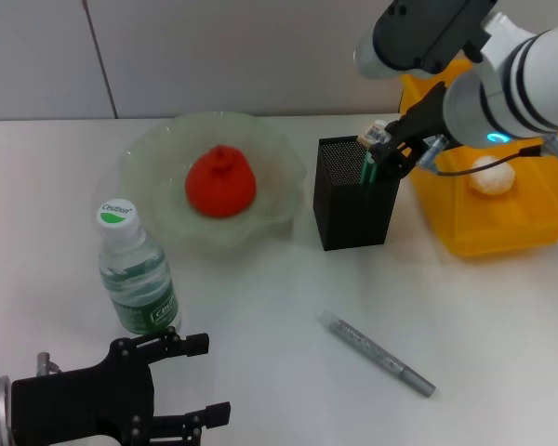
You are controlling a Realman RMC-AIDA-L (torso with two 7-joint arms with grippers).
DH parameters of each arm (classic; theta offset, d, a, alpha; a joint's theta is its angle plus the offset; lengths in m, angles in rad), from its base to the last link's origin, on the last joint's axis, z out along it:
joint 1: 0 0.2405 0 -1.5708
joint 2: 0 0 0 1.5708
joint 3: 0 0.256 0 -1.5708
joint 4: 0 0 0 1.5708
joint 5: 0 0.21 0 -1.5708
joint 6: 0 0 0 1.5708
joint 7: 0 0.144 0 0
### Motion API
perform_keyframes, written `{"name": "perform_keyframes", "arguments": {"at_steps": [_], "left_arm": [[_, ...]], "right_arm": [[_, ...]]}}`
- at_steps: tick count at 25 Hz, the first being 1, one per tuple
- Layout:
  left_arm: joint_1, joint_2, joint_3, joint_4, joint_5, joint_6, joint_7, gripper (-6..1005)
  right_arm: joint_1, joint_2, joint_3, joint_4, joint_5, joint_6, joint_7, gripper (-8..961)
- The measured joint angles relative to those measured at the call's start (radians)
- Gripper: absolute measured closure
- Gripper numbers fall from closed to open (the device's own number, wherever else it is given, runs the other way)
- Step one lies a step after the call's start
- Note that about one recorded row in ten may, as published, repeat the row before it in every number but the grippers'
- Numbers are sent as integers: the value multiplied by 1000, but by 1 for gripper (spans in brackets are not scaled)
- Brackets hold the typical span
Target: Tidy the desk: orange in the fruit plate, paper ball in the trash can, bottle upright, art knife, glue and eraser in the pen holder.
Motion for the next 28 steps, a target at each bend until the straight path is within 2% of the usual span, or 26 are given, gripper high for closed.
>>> {"name": "perform_keyframes", "arguments": {"at_steps": [4, 9, 16, 22, 28], "left_arm": [[0, 0, -1, 0, 0, 0, -1, 135], [-1, 0, -3, 0, 0, 0, -3, 135], [0, 0, -6, 0, -1, 1, -3, 135], [-1, 0, -8, 0, -1, 1, -3, 135], [-2, 1, -9, 4, -1, 0, -3, 135]], "right_arm": [[24, 0, 0, 120, 8, 106, -29, 693], [70, 1, 0, 242, 22, 176, -37, 685], [73, 2, -1, 232, 23, 179, -45, 675], [63, 4, -7, 124, 28, 50, -42, 442], [54, 6, -35, -18, 104, -177, 12, 358]]}}
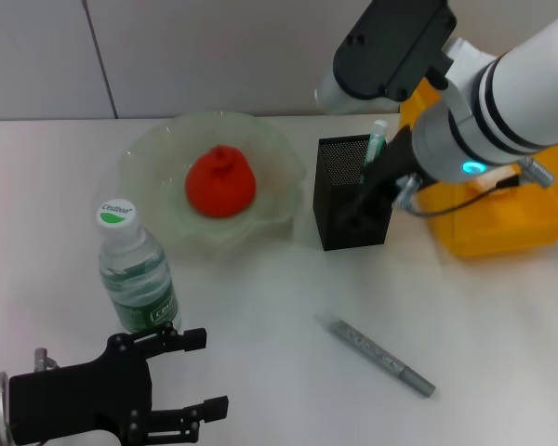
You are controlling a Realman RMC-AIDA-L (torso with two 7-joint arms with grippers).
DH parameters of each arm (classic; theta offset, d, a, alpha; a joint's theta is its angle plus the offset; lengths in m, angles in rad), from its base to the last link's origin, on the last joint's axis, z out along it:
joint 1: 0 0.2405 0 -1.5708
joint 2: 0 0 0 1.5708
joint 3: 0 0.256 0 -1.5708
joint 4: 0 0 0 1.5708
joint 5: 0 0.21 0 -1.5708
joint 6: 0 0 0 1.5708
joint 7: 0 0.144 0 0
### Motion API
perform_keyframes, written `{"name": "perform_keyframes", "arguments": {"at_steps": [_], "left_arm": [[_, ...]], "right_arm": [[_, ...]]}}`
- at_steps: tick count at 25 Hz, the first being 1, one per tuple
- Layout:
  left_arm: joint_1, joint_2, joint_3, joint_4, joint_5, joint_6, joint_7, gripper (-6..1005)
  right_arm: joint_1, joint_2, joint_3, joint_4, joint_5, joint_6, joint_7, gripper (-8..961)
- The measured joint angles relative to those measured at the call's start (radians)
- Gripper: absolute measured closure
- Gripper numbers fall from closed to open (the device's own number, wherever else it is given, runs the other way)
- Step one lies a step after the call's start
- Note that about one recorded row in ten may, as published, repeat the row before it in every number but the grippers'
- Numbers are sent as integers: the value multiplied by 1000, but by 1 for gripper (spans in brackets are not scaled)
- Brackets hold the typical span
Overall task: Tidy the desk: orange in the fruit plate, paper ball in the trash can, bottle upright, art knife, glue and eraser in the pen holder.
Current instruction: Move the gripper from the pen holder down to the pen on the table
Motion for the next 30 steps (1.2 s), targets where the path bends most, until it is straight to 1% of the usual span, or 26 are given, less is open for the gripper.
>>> {"name": "perform_keyframes", "arguments": {"at_steps": [3, 4, 6, 9, 13, 17, 23, 29, 30], "left_arm": [[-1, 0, 1, 3, 0, 0, 0, 135], [-1, 0, 2, 3, 0, 0, 0, 135], [-2, 0, 5, 4, 0, 0, 0, 135], [-2, 1, 7, 5, 0, 0, 0, 135], [-2, 2, 7, 5, 5, 3, 7, 135], [-4, 2, 8, 5, 8, 0, 9, 135], [5, 5, 8, 21, 9, 1, 7, 135], [27, 7, 2, 41, 9, 8, 10, 135], [27, 7, 2, 41, 9, 8, 10, 135]], "right_arm": [[22, -2, 5, -2, 54, -109, 20, 359], [29, -2, 4, 9, 61, -126, 28, 359], [39, -2, 0, 40, 69, -144, 38, 359], [56, 0, -10, 121, 84, -138, 40, 358], [82, 0, -19, 260, 136, -88, 33, 358], [96, 0, -29, 361, 173, -22, 30, 359], [107, 0, -62, 438, 190, 39, 28, 381], [144, 1, -92, 540, 244, 115, 27, 408], [144, 1, -92, 540, 244, 115, 27, 413]]}}
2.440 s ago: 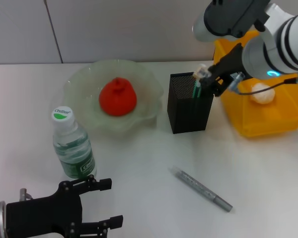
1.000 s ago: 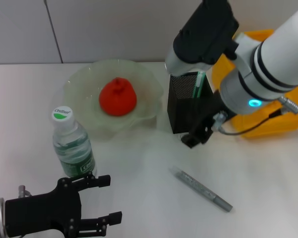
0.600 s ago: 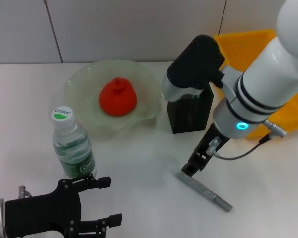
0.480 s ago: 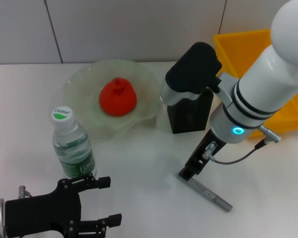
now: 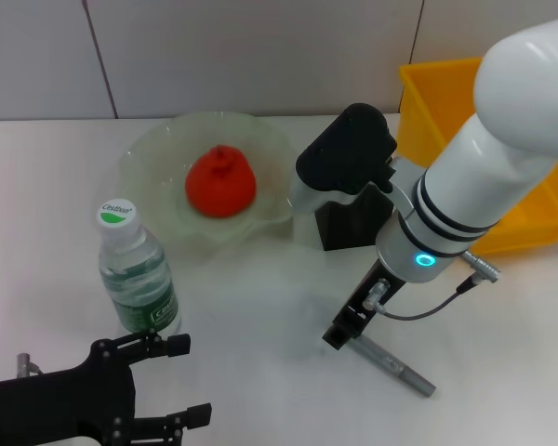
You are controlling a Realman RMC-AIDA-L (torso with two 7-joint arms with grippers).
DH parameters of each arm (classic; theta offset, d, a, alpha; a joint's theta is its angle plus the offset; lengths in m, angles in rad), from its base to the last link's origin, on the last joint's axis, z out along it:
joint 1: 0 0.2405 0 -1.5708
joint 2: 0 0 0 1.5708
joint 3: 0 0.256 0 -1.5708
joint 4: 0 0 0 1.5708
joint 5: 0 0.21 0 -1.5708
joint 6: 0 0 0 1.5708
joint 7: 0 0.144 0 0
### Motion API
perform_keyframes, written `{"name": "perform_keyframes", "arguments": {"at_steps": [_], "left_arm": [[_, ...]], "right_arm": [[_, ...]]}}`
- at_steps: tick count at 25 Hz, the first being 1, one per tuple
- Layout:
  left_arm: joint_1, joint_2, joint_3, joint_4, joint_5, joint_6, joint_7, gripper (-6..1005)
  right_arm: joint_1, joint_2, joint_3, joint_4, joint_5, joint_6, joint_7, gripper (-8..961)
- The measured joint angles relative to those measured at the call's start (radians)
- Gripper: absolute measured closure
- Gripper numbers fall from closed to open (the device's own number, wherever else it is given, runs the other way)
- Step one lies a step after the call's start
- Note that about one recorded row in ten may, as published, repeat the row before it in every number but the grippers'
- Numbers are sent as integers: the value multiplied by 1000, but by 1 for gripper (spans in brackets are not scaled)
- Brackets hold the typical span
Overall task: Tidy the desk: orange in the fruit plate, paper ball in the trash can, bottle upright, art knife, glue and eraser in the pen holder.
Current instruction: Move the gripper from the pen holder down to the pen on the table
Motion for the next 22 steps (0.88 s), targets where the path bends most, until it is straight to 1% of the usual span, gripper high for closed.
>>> {"name": "perform_keyframes", "arguments": {"at_steps": [6, 9, 17, 22], "left_arm": [[2, 1, 1, 2, 0, 2, -2, 135], [2, 1, 0, 2, 0, 0, -3, 135], [2, 1, 0, 2, 0, -2, -3, 135], [-3, -3, -2, 2, 0, -8, -3, 135]], "right_arm": [[27, 1, -28, 42, 14, 29, 0, 440], [74, 2, -35, 112, 38, 33, -1, 453], [78, 2, -67, 124, 53, 39, 5, 648], [79, 2, -69, 129, 53, 39, 7, 649]]}}
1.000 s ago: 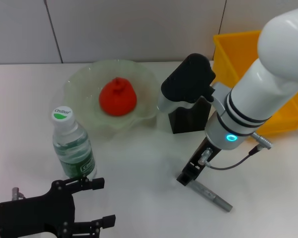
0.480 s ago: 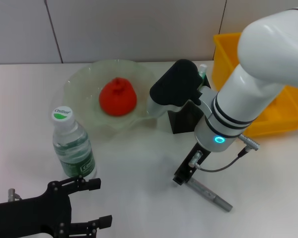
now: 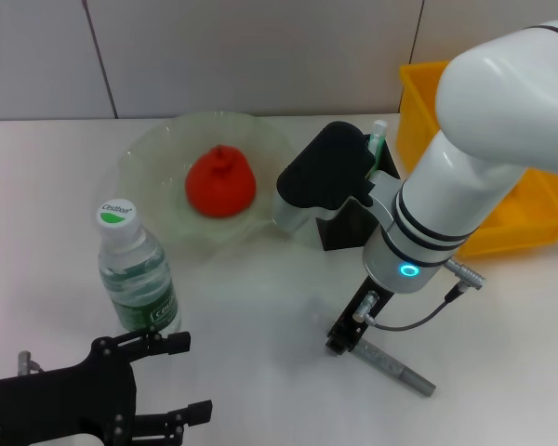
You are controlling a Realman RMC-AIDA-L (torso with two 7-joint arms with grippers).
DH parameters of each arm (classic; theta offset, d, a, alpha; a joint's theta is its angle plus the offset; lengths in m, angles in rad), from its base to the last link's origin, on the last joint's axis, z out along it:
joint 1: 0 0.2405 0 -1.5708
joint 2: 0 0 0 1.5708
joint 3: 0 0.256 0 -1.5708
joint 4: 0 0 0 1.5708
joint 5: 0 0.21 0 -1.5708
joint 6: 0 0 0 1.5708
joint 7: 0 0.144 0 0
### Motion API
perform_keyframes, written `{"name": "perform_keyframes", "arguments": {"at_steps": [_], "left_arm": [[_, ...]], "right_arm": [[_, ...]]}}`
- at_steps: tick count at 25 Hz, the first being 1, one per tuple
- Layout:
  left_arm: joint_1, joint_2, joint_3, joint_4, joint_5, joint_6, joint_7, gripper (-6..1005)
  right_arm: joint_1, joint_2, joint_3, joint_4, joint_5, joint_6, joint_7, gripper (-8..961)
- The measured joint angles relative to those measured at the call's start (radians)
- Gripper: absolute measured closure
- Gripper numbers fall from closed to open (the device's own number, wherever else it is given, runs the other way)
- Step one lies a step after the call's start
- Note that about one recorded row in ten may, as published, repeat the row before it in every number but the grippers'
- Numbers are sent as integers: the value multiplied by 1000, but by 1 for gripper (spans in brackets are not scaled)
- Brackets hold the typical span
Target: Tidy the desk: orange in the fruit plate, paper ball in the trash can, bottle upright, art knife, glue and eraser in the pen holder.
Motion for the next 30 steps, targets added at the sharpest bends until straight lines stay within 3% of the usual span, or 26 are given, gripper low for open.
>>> {"name": "perform_keyframes", "arguments": {"at_steps": [6, 12, 15, 17, 19, 21, 22, 24, 25, 30], "left_arm": [[-2, -1, -1, 0, 0, -10, -3, 135], [1, -1, -1, 0, 0, -11, 1, 135], [4, -1, -1, 0, 0, -11, 4, 135], [8, -1, -1, 0, 0, -11, 4, 135], [11, -1, -1, 0, 0, -11, 4, 135], [12, -1, -1, 0, -1, -11, 4, 135], [20, -1, -1, 0, 0, -11, 4, 135], [25, -1, -1, 0, 0, -11, 4, 135], [26, -1, -1, 0, 0, -11, 4, 135], [30, -1, -1, 0, -1, -10, 5, 135]], "right_arm": [[-2, 0, 0, -3, 0, 0, 0, 702], [-6, -1, 5, -14, 0, -10, -4, 814], [-19, -5, 16, -52, -1, -30, -4, 814], [-69, -10, 78, -192, -25, -93, -5, 813], [-90, -11, 106, -250, -40, -115, -7, 813], [-137, -11, 165, -389, -84, -160, -7, 813], [-185, -11, 221, -536, -123, -179, -7, 813], [-206, -11, 247, -598, -134, -179, -7, 814], [-247, -11, 290, -708, -142, -161, -13, 814], [-312, -10, 321, -791, -143, -18, -59, 814]]}}
